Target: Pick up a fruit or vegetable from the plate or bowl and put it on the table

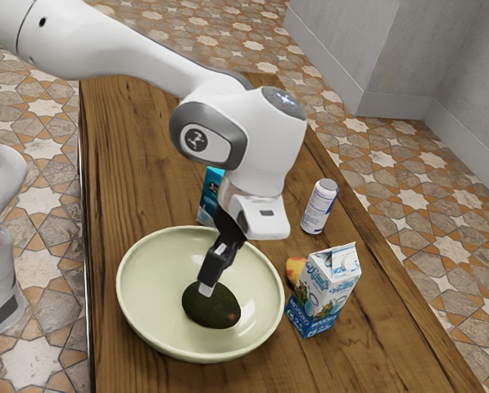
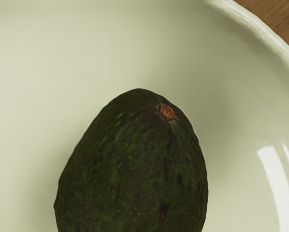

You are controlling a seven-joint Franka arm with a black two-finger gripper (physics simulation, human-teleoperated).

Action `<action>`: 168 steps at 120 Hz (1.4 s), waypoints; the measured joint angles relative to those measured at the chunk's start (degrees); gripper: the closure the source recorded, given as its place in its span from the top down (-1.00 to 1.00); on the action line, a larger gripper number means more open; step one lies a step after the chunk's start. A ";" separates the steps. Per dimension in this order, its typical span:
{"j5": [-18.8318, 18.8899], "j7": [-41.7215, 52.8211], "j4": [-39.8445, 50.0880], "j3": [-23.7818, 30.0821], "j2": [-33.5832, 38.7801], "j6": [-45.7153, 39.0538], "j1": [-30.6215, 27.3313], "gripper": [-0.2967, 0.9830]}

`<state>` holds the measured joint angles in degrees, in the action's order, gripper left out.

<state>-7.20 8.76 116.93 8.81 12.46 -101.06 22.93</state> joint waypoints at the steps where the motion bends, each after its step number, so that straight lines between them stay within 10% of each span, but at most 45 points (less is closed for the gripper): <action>1: -0.01 0.04 0.07 0.02 0.00 -0.12 -0.02 0.54; 149: -0.06 2.54 9.35 1.91 -2.38 -12.30 -2.53 0.54; 168: -0.14 2.58 9.72 1.91 -2.73 -13.23 -2.52 0.30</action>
<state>-7.33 11.34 126.65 10.72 9.73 -114.29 20.41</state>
